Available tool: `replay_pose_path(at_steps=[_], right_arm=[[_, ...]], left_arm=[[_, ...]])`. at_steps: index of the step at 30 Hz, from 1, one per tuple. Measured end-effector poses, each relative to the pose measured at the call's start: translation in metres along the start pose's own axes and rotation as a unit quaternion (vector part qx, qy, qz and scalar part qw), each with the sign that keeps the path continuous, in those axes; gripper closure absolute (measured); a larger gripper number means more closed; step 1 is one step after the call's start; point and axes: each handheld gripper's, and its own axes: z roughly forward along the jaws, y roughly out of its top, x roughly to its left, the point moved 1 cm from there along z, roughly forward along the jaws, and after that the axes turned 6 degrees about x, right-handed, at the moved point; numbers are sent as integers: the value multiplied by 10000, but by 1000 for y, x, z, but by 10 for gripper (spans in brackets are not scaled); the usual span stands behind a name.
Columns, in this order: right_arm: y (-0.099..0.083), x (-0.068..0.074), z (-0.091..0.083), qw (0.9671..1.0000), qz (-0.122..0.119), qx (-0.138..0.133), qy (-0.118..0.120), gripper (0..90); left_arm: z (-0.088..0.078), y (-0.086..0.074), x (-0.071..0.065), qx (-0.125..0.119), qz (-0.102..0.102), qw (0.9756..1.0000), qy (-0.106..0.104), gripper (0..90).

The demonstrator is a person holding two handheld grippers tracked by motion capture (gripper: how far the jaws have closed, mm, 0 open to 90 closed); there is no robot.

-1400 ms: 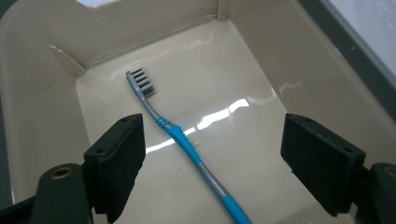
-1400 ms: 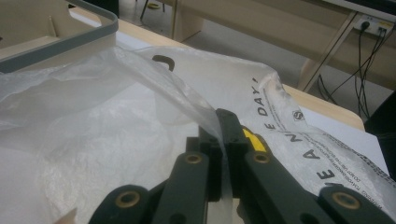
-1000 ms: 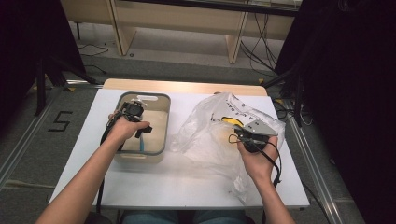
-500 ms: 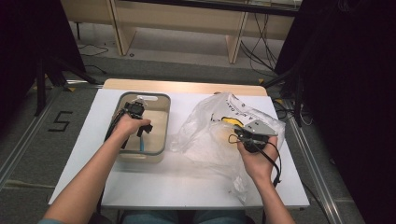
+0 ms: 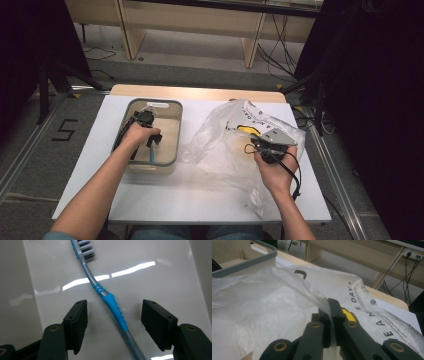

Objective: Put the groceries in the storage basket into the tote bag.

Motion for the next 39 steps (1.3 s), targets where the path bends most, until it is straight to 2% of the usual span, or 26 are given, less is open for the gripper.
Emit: replay_pose_path(at_steps=[13, 21, 39], right_arm=[[0, 1, 1, 10000, -15, -2, 1, 900], [0, 1, 1, 10000, -15, -8, 13, 900], [0, 1, 1, 10000, -16, -3, 16, 900]], left_arm=[[0, 3, 3, 95, -155, 9998, -53, 509], [0, 5, 1, 149, -97, 9998, -20, 557], [-1, 7, 1, 236, -121, 9996, 5, 682]])
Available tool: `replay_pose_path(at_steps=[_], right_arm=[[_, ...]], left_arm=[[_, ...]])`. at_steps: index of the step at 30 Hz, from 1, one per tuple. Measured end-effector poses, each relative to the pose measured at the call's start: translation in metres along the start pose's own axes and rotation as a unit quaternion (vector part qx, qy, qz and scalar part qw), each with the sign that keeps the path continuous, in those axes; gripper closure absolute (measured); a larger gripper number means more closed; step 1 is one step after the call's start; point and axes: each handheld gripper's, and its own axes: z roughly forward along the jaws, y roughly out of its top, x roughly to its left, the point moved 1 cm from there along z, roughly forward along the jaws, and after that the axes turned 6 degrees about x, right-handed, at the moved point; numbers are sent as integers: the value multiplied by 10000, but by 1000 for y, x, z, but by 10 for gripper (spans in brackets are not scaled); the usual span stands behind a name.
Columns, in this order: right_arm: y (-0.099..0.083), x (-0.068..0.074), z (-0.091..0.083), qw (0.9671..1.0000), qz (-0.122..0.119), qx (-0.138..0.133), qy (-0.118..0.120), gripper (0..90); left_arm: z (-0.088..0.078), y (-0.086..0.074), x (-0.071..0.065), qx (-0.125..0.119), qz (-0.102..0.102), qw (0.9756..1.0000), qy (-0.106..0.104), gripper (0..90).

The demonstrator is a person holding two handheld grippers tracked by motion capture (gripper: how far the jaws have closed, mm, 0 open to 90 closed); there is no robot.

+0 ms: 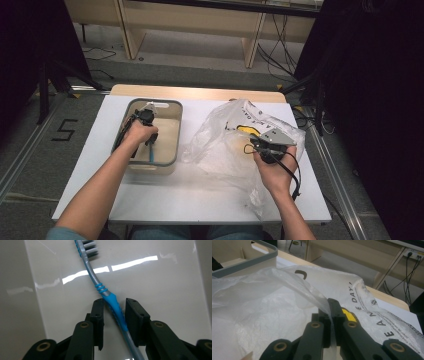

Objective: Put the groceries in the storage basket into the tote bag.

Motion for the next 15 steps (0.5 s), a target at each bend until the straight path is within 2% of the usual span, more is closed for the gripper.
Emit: replay_pose_path(at_steps=[15], right_arm=[[0, 0, 0, 10000, -7, 12, 1, 900]], left_arm=[[0, 1, 1, 16, -12, 10000, 18, 777]])
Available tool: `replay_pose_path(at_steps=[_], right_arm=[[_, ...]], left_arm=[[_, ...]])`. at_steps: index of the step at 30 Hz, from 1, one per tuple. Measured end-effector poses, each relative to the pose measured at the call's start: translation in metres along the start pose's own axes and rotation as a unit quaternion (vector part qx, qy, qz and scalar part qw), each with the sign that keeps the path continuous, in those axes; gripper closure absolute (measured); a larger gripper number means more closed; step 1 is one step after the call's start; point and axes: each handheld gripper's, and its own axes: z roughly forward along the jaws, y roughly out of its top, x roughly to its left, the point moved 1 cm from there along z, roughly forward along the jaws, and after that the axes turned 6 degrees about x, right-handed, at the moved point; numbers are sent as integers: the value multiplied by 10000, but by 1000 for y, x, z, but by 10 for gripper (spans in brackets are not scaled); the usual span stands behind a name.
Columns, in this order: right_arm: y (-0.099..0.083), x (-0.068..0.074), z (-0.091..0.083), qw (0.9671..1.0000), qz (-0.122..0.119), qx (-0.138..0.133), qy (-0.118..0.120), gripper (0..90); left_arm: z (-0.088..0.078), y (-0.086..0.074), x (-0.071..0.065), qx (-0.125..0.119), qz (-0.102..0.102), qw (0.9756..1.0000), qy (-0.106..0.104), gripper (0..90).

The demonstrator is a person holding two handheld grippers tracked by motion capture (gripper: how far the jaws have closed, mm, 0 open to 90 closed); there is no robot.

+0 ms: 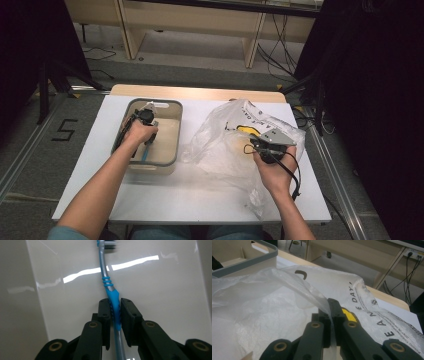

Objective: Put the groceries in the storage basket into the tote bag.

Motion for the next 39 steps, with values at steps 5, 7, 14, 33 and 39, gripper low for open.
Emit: replay_pose_path(at_steps=[5, 7, 14, 33, 39], right_arm=[[0, 0, 0, 10000, -5, 8, 4, 900], [0, 0, 0, 10000, -3, 13, 0, 900], [-1, 0, 1, 10000, -11, 16, 12, 900], [0, 0, 0, 10000, 4, 12, 1, 900], [0, 0, 0, 10000, -2, 12, 3, 900]], left_arm=[[0, 1, -1, 11, -11, 10000, 17, 793], [0, 1, -1, 10, -35, 10000, 21, 793], [0, 1, -1, 9, -14, 10000, 37, 799], [-2, -1, 1, -199, 226, 9995, 19, 803], [-7, -2, 2, -363, 324, 9988, 31, 803]])
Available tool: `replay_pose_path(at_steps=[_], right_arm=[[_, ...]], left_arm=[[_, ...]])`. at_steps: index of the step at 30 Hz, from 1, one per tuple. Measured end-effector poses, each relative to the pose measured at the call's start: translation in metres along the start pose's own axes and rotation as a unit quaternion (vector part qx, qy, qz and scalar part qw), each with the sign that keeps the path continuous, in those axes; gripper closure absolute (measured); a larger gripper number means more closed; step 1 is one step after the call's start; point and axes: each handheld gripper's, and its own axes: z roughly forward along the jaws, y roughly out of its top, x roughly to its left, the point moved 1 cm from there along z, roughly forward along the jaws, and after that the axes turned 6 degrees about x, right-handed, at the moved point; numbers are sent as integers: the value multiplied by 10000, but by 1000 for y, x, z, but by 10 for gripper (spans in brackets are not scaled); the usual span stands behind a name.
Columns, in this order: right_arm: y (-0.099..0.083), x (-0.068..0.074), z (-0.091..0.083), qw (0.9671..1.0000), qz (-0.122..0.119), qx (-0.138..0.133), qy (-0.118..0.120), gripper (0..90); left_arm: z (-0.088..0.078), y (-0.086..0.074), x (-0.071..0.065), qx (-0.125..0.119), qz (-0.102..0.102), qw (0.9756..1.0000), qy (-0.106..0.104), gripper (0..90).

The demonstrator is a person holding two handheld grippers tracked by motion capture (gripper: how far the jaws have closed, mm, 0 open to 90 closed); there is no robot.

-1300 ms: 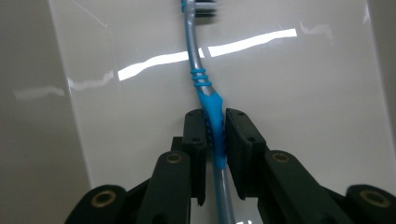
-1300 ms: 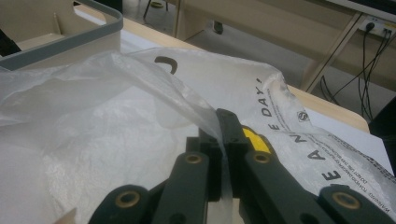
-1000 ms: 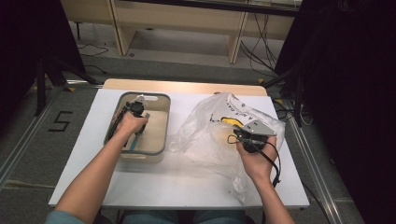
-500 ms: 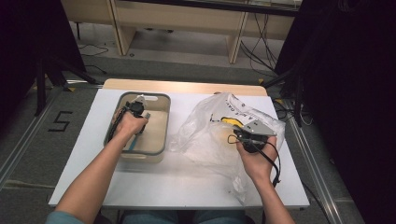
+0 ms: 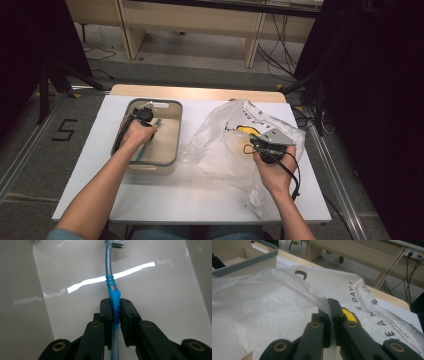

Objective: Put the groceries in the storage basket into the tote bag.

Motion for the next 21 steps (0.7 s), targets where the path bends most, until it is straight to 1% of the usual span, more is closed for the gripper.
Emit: replay_pose_path(at_steps=[1, 2, 3, 4, 14, 16, 21], right_arm=[[0, 0, 0, 10000, 0, 0, 0, 900], [0, 0, 0, 10000, -1, 0, 0, 900], [0, 0, 0, 10000, -1, 0, 0, 900], [0, 0, 0, 10000, -3, -1, 0, 900], [0, 0, 1, 10000, -9, 0, 5, 900], [0, 1, 1, 10000, -10, -2, 2, 900], [0, 1, 1, 10000, -22, 2, 10, 900]], left_arm=[[0, 0, 0, 0, 0, 10000, 0, 803], [-3, 0, 0, -78, 16, 10000, -24, 803], [-3, 0, 0, -78, 16, 10000, -24, 803], [-5, 0, 0, -137, 27, 9999, -36, 803], [-10, -1, 2, -246, 60, 9997, -42, 803], [-13, -2, 2, -331, 65, 9994, -41, 803], [-16, -2, 2, -421, 65, 9991, -62, 803]])
